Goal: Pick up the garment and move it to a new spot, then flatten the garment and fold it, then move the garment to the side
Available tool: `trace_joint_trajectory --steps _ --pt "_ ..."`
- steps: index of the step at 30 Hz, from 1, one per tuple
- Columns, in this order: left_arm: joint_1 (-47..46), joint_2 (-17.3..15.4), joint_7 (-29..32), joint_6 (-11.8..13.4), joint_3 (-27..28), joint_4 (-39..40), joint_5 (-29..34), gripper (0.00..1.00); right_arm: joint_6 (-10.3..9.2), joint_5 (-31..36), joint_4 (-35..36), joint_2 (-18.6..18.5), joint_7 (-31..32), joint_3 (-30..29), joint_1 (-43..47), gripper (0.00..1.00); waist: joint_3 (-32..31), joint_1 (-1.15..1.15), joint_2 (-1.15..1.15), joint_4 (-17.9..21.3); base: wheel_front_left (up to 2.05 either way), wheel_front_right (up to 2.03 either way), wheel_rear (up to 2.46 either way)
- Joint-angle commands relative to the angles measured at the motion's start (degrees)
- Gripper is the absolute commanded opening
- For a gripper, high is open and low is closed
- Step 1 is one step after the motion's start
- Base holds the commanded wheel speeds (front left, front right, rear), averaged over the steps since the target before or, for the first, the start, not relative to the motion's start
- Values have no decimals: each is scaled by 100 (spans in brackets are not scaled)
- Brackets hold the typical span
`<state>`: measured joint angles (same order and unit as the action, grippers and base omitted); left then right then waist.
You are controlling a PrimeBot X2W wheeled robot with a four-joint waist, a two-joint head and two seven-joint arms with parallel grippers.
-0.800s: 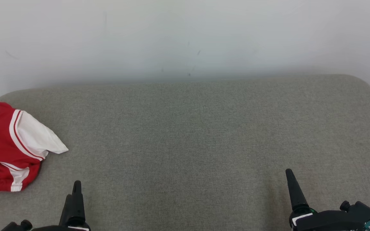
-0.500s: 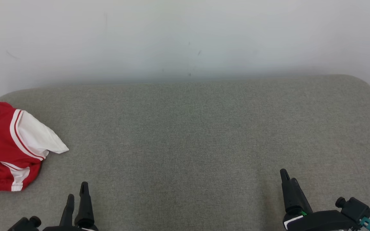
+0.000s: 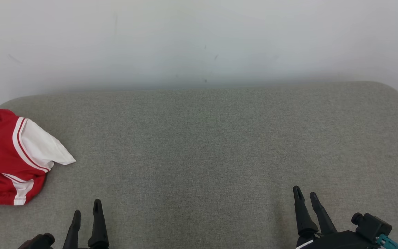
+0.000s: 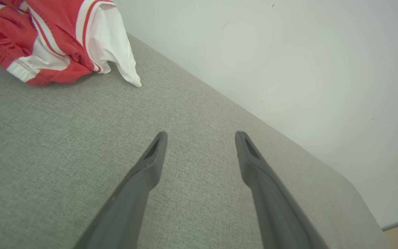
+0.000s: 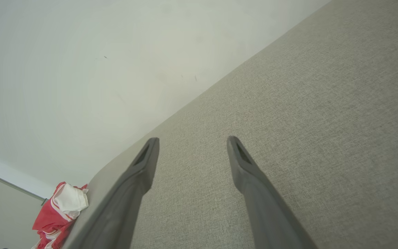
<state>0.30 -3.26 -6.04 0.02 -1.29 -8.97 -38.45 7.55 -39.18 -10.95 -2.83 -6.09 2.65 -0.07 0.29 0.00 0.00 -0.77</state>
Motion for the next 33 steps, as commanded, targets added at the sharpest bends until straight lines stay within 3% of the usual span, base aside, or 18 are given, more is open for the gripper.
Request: trace_joint_trajectory --steps 1,33 --pt "36 -46 -53 11 -10 84 166 100 -5 175 75 -6 -51 30 -26 100 0 0 0 -2 0 0 0" --pt "271 31 -526 -55 62 284 1938 100 -8 2055 64 -6 -525 92 134 100 13 0 0 -47 0 0 0"
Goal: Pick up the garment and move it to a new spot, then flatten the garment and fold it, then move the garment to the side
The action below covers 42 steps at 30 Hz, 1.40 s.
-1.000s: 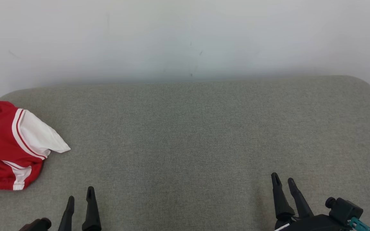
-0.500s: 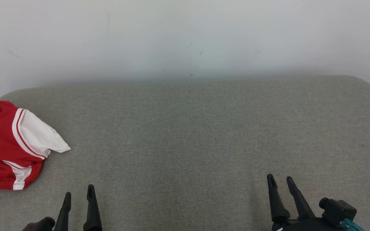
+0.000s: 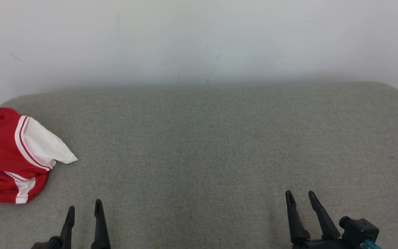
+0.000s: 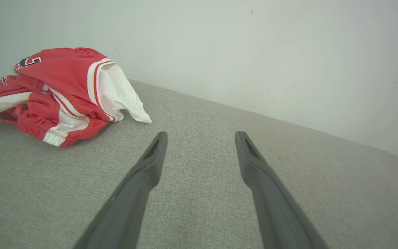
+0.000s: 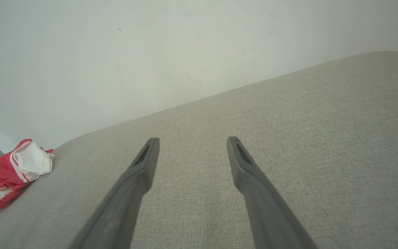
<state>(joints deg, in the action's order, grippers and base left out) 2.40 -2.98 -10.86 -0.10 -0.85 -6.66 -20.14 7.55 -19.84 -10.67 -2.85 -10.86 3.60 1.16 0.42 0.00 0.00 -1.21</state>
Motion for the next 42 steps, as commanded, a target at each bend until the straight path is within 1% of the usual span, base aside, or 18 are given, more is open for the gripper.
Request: trace_joint_trajectory --steps 1,8,16,22,32,37,42 --pt "69 5 -56 -41 24 58 152 100 -8 157 31 -4 -59 -21 21 100 0 0 0 -6 0 0 0" --pt "98 12 -129 -174 61 53 399 100 -9 369 39 -4 -133 -80 51 100 2 0 0 -19 0 0 0" --pt "186 13 -230 -330 116 -45 821 100 -10 544 4 -4 -230 -166 103 100 -13 0 0 -42 0 0 0" --pt "222 12 -292 -274 160 -158 1161 100 -10 768 -9 -3 -297 -158 129 100 -40 0 0 -66 0 0 0" --pt "287 13 -400 -90 154 -217 1655 100 -11 1158 -33 -3 -398 -114 201 100 -75 0 0 -96 0 0 0" --pt "327 12 -448 -178 137 -196 1621 100 -12 1316 -38 -3 -445 -106 225 100 -89 0 0 -105 0 0 0" --pt "321 11 -439 -326 173 -231 1428 100 -12 1174 -64 -3 -432 -146 216 100 -92 0 0 -111 0 0 0"
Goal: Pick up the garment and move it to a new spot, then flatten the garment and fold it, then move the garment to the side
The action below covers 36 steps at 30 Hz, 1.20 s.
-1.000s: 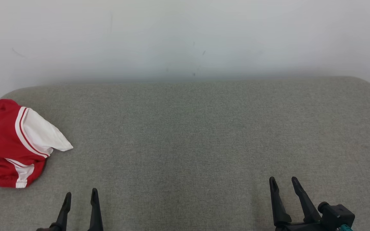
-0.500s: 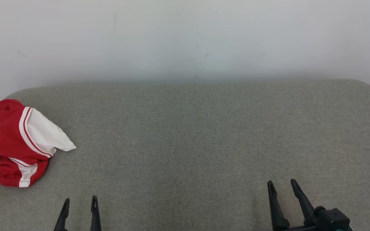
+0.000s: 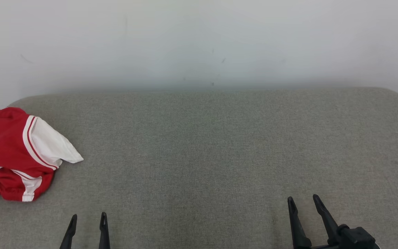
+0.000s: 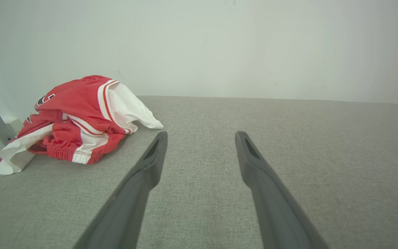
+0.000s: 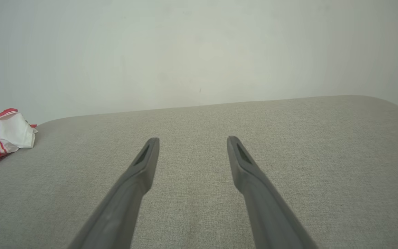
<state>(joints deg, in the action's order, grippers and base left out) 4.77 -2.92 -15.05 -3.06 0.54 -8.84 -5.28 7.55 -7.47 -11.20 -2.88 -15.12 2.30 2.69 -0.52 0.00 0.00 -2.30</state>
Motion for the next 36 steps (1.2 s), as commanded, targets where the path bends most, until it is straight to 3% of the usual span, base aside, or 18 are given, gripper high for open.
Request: trace_joint_trajectory --steps 1,12,36 --pt "76 4 -20 -48 58 -22 -82 100 -12 -127 -14 1 -6 -34 62 100 1 0 0 -4 0 0 0" --pt "31 5 -20 -133 145 -53 -108 100 -12 -257 -38 1 -6 -84 54 100 12 0 0 -35 0 0 0" --pt "20 6 -20 7 169 -68 83 100 -11 -198 -50 1 -6 -44 84 100 21 0 0 -102 0 0 0"
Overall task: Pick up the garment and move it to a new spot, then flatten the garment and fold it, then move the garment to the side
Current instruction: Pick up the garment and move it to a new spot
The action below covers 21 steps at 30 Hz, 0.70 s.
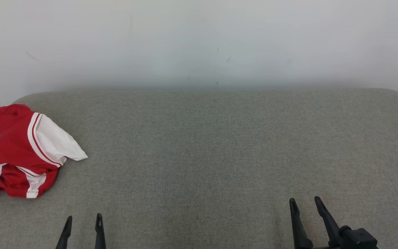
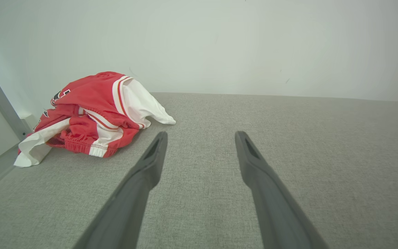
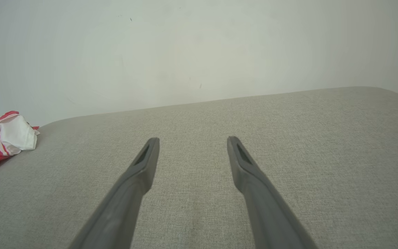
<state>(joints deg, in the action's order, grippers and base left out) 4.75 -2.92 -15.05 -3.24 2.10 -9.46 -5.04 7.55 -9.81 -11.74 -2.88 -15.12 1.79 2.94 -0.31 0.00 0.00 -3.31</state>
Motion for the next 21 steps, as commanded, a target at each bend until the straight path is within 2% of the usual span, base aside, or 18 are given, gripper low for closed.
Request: trace_joint_trajectory --steps 1,16,21 --pt "19 6 -20 31 7 -9 106 100 -12 39 0 1 -6 12 56 100 1 0 0 -6 0 0 0" --pt "-5 6 -20 93 -26 -38 152 100 -12 46 -18 2 -6 -6 71 100 0 0 0 -111 0 0 0" --pt "-11 6 -20 115 -23 -53 176 100 -12 8 -27 1 -5 12 81 100 -10 0 0 -278 0 0 0"
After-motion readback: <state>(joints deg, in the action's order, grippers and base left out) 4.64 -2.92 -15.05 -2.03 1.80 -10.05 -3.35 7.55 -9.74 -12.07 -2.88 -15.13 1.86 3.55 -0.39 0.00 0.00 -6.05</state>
